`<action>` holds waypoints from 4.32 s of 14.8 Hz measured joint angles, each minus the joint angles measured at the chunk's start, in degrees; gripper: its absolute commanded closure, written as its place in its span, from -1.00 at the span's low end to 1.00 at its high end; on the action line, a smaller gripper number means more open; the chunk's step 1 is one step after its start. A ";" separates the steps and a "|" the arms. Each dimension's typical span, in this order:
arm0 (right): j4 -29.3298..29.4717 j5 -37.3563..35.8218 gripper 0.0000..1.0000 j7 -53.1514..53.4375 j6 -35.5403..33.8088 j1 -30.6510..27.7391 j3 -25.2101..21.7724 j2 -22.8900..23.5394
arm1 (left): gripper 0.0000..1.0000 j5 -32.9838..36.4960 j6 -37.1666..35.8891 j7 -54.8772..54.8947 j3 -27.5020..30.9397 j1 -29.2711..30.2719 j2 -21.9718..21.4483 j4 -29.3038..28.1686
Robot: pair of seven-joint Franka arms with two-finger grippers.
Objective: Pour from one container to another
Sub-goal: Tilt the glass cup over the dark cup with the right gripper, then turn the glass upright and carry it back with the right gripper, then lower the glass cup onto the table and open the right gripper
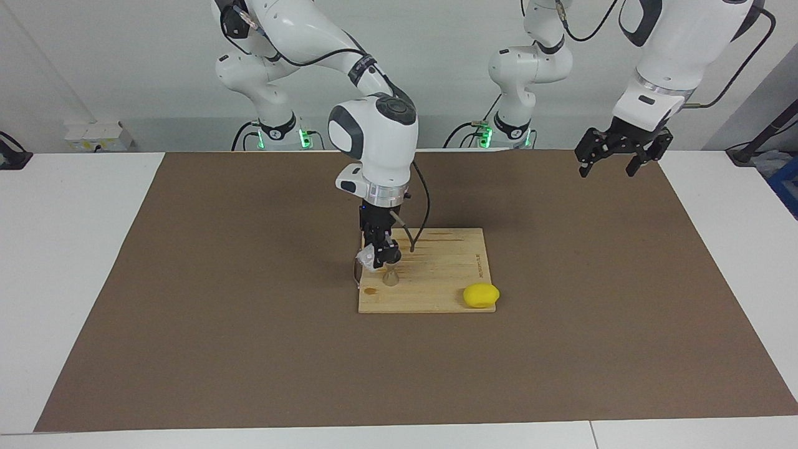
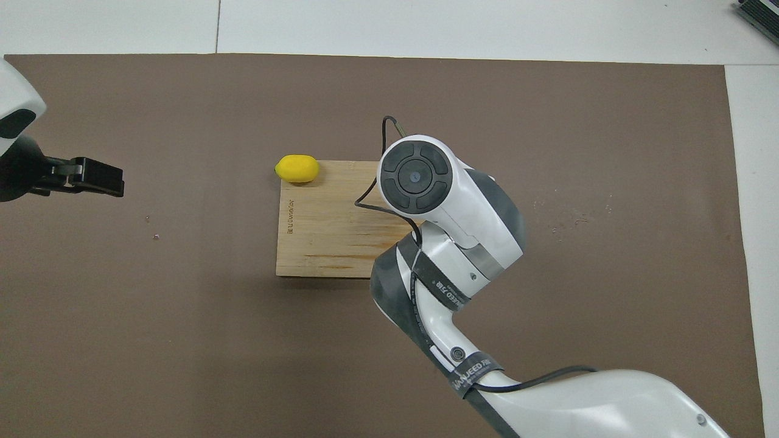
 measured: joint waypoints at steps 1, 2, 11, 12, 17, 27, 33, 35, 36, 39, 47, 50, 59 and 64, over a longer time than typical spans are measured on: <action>0.20 0.25 0.96 0.02 -0.03 -0.08 -0.05 0.00 | -1.00 -0.01 0.00 0.00 -0.02 -0.01 0.00 0.00; 0.48 0.60 0.96 0.04 -0.12 -0.15 -0.15 0.00 | -1.00 -0.02 0.00 0.00 -0.03 -0.01 0.00 -0.01; 1.85 4.93 0.97 0.04 -0.46 -1.17 -0.45 0.00 | -1.00 -0.02 0.00 0.00 0.31 0.05 0.00 -0.01; 2.09 6.12 0.97 0.05 -0.46 -1.29 -0.46 -0.01 | -1.00 -0.02 0.00 0.00 0.31 0.05 0.00 -0.02; 2.80 11.99 0.97 -0.05 -0.68 -4.65 -0.52 -0.01 | -1.00 -0.02 0.00 0.00 0.31 0.05 0.00 -0.02; 0.82 33.15 0.98 -14.97 -0.67 -17.44 -0.68 0.10 | -1.00 -0.02 0.01 0.00 0.31 0.05 0.00 -0.03; -6.99 47.09 1.00 -29.77 0.51 -27.29 -0.82 -0.39 | -1.00 -0.01 0.38 -0.01 0.71 0.36 0.00 -0.04; -9.62 51.57 1.00 -35.03 0.87 -30.15 -0.84 -0.37 | -1.00 -0.01 0.39 0.87 1.12 1.94 0.00 -0.07; -10.79 53.60 1.00 -37.50 0.92 -31.39 -0.85 -0.31 | -1.00 -0.02 0.39 2.12 1.24 2.56 0.00 -0.08; -13.05 58.25 0.96 -41.88 0.92 -34.43 -0.86 0.86 | -1.00 -0.02 0.39 3.43 1.25 3.03 0.00 -0.09; -15.69 63.50 0.85 -47.36 0.93 -39.01 -0.85 3.58 | -1.00 -0.10 0.39 3.01 0.32 2.99 -0.03 -0.10; -17.25 64.57 0.14 -48.16 1.23 -39.30 -0.83 3.58 | -1.00 -0.10 0.33 2.22 -0.11 2.96 -0.13 -0.35; -18.48 64.92 -1.00 -49.73 1.34 -39.29 -0.98 1.80 | -1.00 -0.10 0.02 1.97 0.41 3.08 -0.25 -0.91; -20.33 55.55 -1.00 -54.19 1.33 -39.94 -1.25 -2.58 | -1.00 -0.10 -0.01 1.94 0.41 3.08 -0.25 -0.92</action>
